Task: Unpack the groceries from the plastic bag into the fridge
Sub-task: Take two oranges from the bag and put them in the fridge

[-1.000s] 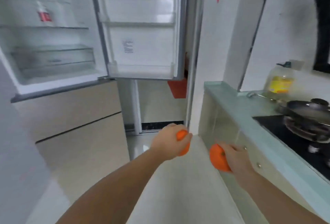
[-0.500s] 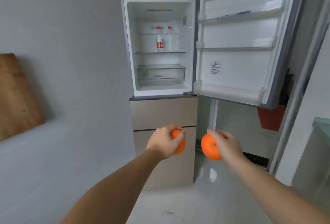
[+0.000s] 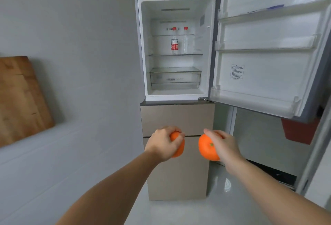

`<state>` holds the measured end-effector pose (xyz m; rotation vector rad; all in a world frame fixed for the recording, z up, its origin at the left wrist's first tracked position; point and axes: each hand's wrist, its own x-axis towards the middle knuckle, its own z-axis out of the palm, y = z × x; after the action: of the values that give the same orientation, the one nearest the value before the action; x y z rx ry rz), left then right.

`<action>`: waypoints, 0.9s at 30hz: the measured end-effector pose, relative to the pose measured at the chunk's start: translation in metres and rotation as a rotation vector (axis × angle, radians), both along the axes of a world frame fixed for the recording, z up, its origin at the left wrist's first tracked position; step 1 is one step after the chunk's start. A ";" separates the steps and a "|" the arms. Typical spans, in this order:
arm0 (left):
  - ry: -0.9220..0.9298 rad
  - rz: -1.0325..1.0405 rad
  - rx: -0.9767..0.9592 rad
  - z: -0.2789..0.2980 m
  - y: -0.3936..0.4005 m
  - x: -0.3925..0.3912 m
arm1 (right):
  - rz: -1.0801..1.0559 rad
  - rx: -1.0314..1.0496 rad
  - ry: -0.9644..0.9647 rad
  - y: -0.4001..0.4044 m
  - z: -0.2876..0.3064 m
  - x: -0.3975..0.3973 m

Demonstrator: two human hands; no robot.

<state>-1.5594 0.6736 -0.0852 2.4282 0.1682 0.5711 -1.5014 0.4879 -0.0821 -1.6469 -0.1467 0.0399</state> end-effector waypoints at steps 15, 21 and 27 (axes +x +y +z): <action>-0.028 -0.014 -0.009 0.011 0.133 0.156 | -0.028 -0.225 -0.217 0.116 0.024 0.157; -0.065 0.008 -0.045 0.022 0.156 0.218 | 0.015 -0.177 -0.237 0.152 0.030 0.223; -0.059 0.064 -0.005 0.032 0.175 0.297 | 0.057 -0.107 -0.240 0.180 0.029 0.317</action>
<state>-1.2620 0.8489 -0.0536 2.4056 0.2226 0.6697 -1.1844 0.6681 -0.0531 -1.7507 -0.3801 -0.1090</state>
